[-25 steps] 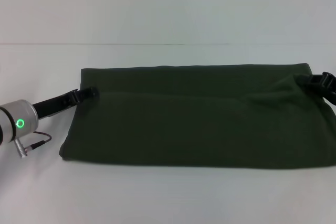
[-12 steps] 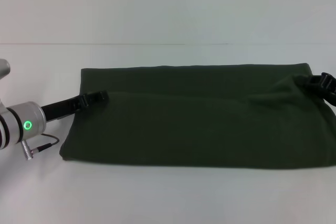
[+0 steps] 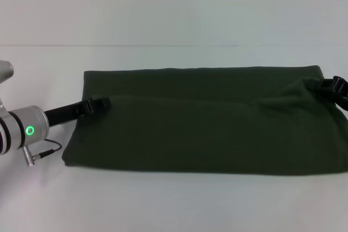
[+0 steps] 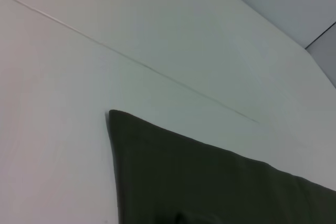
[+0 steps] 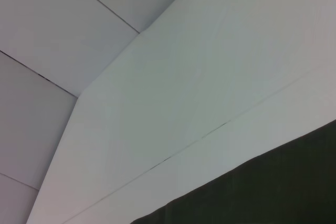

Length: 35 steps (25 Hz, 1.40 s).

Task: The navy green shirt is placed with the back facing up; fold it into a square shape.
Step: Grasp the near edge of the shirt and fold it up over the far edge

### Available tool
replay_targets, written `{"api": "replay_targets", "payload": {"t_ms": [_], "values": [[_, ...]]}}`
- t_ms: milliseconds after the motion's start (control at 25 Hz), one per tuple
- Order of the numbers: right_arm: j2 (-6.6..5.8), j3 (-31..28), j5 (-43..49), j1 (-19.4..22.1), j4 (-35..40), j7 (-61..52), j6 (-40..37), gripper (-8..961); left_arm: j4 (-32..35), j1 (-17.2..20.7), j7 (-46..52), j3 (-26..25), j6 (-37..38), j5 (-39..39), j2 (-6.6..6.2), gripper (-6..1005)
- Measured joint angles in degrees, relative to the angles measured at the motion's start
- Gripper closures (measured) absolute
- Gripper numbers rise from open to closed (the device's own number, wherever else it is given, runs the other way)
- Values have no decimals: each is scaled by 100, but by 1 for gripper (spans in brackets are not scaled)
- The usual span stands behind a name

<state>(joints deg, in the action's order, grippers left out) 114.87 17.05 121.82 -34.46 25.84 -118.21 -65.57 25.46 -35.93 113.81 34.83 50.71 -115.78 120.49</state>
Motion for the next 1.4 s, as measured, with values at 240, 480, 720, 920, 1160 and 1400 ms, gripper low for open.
{"api": "replay_targets", "payload": {"t_ms": [240, 480, 720, 920, 1160, 1400], "values": [[0, 10, 0, 7, -5, 1, 0, 916, 15, 1, -91, -32, -2, 54, 18, 658], [0, 9, 0, 10, -9, 8, 1, 915, 20, -7, -214, -76, -4, 107, 43, 829], [0, 8, -1, 10, -9, 9, 1, 915, 20, 20, -412, -82, 33, 373, 54, 942], [0, 9, -1, 10, -9, 9, 1, 914, 16, 36, -512, -82, 75, 514, 52, 971], [7, 8, -14, 10, -9, 9, -8, 914, 17, 35, -545, -85, 91, 598, 52, 970], [-28, -34, -186, 9, 56, 13, -325, 913, 21, 48, -642, -93, 264, 1033, 35, 971]]}}
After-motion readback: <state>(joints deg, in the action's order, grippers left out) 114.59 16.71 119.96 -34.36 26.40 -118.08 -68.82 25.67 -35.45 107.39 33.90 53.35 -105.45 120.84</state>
